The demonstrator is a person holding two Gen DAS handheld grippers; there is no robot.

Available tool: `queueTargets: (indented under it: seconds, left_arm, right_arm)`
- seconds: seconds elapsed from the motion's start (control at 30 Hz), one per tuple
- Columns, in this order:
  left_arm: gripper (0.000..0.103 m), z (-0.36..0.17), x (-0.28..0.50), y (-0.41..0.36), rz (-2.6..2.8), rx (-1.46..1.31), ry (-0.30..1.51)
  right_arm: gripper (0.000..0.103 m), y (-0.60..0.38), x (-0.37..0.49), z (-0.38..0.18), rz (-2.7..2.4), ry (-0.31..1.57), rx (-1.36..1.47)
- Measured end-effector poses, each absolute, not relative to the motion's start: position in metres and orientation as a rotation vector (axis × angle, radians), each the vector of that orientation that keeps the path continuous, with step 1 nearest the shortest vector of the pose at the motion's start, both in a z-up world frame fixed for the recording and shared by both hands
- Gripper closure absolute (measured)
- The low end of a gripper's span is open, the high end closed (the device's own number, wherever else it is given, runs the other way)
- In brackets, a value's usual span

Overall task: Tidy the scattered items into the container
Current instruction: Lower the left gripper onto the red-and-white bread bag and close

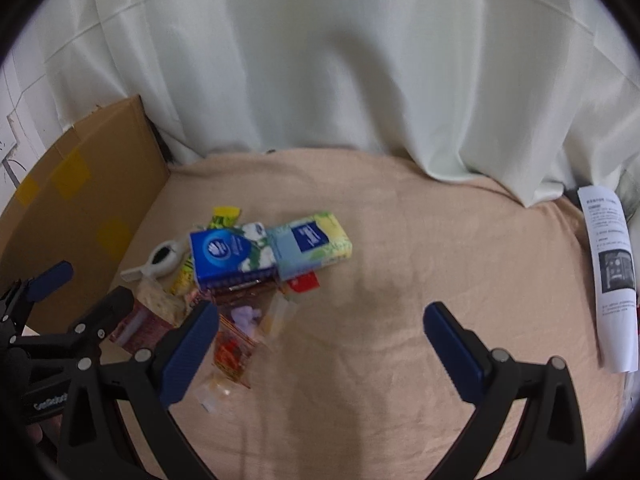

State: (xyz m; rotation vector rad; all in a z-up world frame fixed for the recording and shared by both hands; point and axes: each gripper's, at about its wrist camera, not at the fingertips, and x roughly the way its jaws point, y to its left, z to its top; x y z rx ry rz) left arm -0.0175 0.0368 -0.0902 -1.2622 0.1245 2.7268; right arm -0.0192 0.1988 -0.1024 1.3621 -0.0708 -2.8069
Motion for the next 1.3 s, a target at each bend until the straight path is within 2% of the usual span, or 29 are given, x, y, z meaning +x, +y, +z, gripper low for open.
queueTargets:
  seconds: [0.4,0.43,0.5,0.53,0.63,0.8,0.93,1.1,1.23,1.3]
  left_arm:
    - [0.001,-0.131,-0.023,0.042,2.660,-1.343,0.188]
    - [0.003,-0.132,-0.023,0.042,2.656,-1.339,0.182]
    - [0.018,-0.132,-0.021,0.042,2.638,-1.330,0.169]
    - [0.032,-0.134,-0.022,0.043,2.620,-1.336,0.174]
    - [0.036,-0.136,-0.020,0.046,2.603,-1.326,0.242]
    - [0.037,-0.132,-0.024,0.036,2.583,-1.319,0.185]
    - [0.037,-0.123,-0.024,0.029,2.606,-1.292,0.162]
    - [0.037,-0.122,-0.026,0.021,2.609,-1.295,0.131]
    - [0.037,-0.121,-0.027,0.017,2.613,-1.294,0.122]
    - [0.037,-0.121,-0.027,0.015,2.611,-1.289,0.111]
  right_arm:
    - [0.000,0.206,-0.024,-0.128,-2.737,-0.109,1.442]
    - [0.000,0.206,-0.024,-0.129,-2.732,-0.106,1.447]
    - [0.000,0.203,-0.025,-0.133,-2.720,-0.095,1.461]
    - [0.000,0.202,-0.026,-0.135,-2.716,-0.091,1.463]
    - [0.000,0.199,-0.027,-0.141,-2.692,-0.087,1.476]
    - [0.001,0.191,-0.030,-0.147,-2.649,-0.086,1.473]
    - [0.008,0.183,-0.030,-0.151,-2.588,-0.110,1.470]
    - [0.024,0.166,-0.030,-0.161,-2.504,-0.106,1.472]
    - [0.029,0.155,-0.031,-0.170,-2.468,-0.105,1.476]
    - [0.043,0.147,-0.031,-0.174,-2.442,-0.076,1.479]
